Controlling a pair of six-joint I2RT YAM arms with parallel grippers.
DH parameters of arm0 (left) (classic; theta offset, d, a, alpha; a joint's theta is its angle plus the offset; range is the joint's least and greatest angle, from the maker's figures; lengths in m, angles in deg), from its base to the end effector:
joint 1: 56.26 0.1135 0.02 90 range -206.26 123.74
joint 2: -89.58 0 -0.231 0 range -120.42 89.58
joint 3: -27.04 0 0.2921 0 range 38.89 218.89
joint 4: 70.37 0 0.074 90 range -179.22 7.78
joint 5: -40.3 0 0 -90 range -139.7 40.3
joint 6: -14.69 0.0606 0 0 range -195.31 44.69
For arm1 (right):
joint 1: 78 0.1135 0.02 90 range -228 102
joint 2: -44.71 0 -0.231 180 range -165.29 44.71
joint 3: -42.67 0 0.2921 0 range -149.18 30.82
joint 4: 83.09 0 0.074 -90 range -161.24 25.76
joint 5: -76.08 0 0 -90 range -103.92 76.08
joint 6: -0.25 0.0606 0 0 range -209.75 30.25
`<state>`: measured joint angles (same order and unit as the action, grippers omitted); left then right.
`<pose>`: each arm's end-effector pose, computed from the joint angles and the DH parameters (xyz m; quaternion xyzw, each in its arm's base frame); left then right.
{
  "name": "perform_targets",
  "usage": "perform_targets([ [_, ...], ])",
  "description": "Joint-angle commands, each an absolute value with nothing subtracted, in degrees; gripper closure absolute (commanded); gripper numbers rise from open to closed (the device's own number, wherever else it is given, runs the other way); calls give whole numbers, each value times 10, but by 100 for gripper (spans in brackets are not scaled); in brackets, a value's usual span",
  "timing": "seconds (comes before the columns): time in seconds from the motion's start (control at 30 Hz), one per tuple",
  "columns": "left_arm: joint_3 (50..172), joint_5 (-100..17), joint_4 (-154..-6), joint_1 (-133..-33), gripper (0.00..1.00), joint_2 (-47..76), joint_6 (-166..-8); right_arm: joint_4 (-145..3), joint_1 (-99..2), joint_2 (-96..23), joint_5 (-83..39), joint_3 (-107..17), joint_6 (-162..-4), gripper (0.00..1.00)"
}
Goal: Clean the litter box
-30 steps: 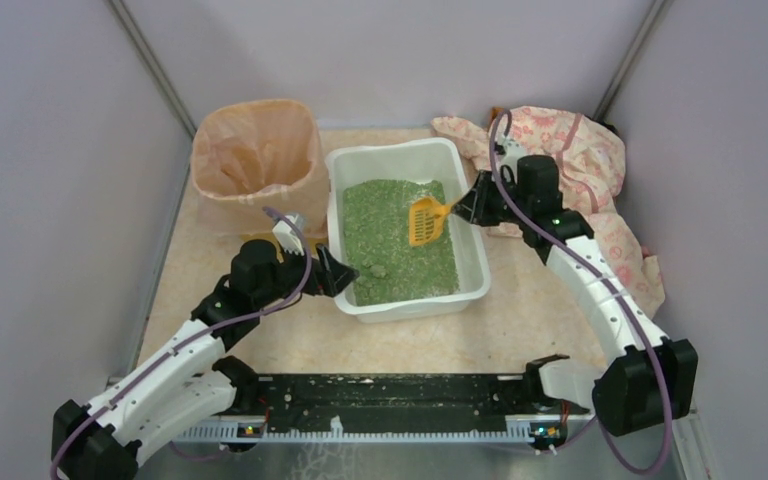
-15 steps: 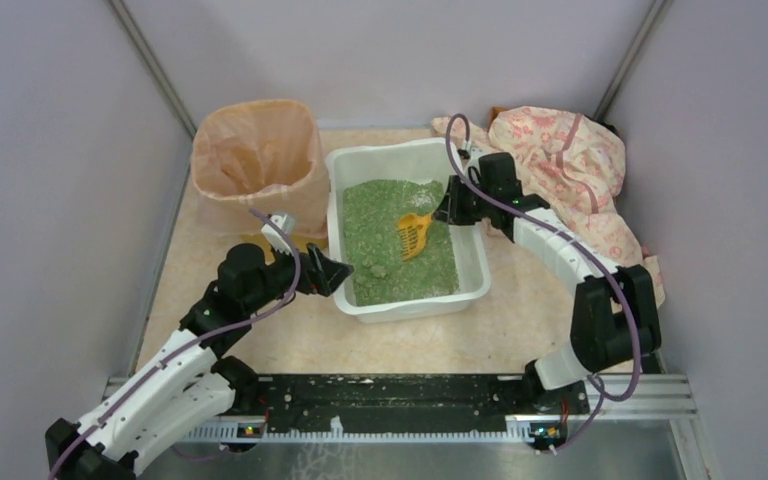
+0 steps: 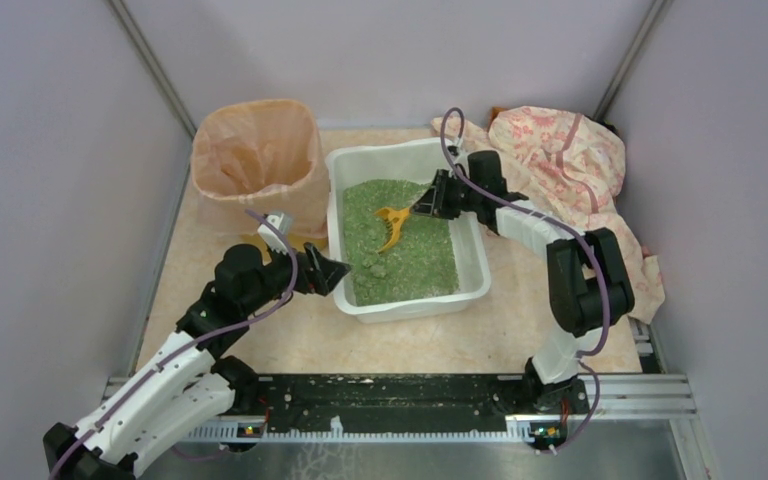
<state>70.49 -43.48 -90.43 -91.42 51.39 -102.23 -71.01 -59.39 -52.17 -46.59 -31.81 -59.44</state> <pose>0.2080 -0.1546 0.2488 0.0899 0.7867 -0.3510 0.4998 0.3883 0.1653 0.1608 -0.0438 0.8581 0.4116 0.3038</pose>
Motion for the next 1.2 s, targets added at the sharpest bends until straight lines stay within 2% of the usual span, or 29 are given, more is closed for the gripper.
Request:
perform_targets([
  [0.0, 716, -438, -894, -916, 1, 508, -1014, -805, -569, -547, -545, -303, -522, 100],
  [0.17, 716, -432, -884, -916, 1, 498, -1015, -886, -563, -553, -586, -280, -459, 100],
  [0.67, 707, -426, -871, -916, 1, 500, -1021, -845, -632, -452, -602, -288, -459, 100],
  [1.0, 709, -423, -873, -917, 1, 500, -1020, -871, -678, -436, -627, -255, -444, 100],
  [1.17, 712, -423, -876, -917, 1, 502, -1021, -961, -728, -433, -674, -219, -381, 100],
])
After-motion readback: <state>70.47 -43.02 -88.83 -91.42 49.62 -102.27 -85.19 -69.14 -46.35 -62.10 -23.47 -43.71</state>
